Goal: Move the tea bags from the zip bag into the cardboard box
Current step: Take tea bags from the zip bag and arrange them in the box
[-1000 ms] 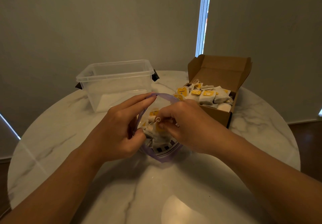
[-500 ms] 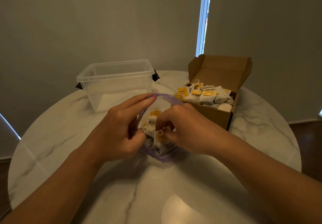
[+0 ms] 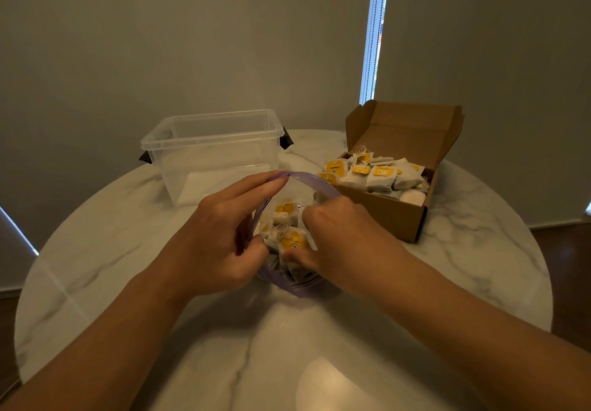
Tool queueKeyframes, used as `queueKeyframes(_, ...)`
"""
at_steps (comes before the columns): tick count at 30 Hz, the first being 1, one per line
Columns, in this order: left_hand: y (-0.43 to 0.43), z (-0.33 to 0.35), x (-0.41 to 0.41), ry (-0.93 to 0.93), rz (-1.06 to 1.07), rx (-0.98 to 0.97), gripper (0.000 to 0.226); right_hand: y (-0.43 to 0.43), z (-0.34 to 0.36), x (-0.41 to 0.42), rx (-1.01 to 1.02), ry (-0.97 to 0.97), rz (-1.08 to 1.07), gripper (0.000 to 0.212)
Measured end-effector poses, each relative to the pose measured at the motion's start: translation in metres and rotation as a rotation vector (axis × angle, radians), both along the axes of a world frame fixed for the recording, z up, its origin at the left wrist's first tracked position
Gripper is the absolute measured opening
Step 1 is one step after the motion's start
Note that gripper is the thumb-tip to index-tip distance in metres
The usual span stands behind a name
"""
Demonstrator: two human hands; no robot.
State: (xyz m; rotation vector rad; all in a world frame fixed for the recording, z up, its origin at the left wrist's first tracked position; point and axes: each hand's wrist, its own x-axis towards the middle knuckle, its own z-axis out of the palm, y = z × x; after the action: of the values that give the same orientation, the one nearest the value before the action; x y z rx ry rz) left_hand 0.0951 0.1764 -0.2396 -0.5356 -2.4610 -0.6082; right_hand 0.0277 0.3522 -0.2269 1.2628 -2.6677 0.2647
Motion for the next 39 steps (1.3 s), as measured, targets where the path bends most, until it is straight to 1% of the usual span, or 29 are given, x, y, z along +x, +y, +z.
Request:
queueKeyframes(4,0.0,-0.003,-0.002,0.024,0.028,-0.028,0.067,-0.006,-0.008,0.004,0.013,-0.083,-0.01,0.044)
queueKeyframes(7,0.0,-0.003,-0.002,0.019,0.033,-0.041,0.069,-0.007,-0.011,0.001,0.028,-0.116,-0.026,0.032)
queueKeyframes(10,-0.001,-0.001,0.0,-0.004,0.002,-0.022,0.067,-0.003,-0.008,0.001,0.004,-0.153,-0.018,0.016)
queueKeyframes(13,0.0,-0.001,0.001,-0.014,-0.012,0.003,0.067,0.0,-0.007,-0.001,-0.031,-0.186,-0.009,0.011)
queueKeyframes(15,0.001,0.0,0.001,-0.015,-0.011,0.01,0.068,0.002,-0.006,-0.003,-0.033,-0.218,-0.01,0.004)
queueKeyframes(18,0.001,0.0,0.001,-0.015,-0.01,0.011,0.068,0.004,-0.004,-0.006,-0.038,-0.249,-0.02,0.027)
queueKeyframes(19,0.002,0.0,0.001,-0.017,-0.009,0.01,0.068,0.005,-0.004,-0.006,-0.055,-0.256,-0.028,0.032)
queueKeyframes(25,0.001,0.0,0.001,-0.022,-0.008,0.003,0.068,0.006,-0.002,-0.006,-0.153,-0.238,-0.063,0.039)
queueKeyframes(28,0.0,0.0,0.001,-0.015,-0.003,0.012,0.068,0.007,0.0,-0.002,-0.196,-0.187,-0.056,0.043)
queueKeyframes(30,0.0,0.0,0.001,-0.011,-0.003,0.015,0.068,0.008,0.002,0.001,-0.225,-0.152,-0.037,0.042)
queueKeyframes(37,-0.001,0.0,0.0,-0.019,-0.006,0.014,0.068,0.018,0.012,0.01,-0.356,-0.026,0.049,0.023)
queueKeyframes(39,0.0,0.0,0.0,-0.018,-0.008,0.01,0.068,0.019,0.013,0.01,-0.373,0.007,0.07,0.022)
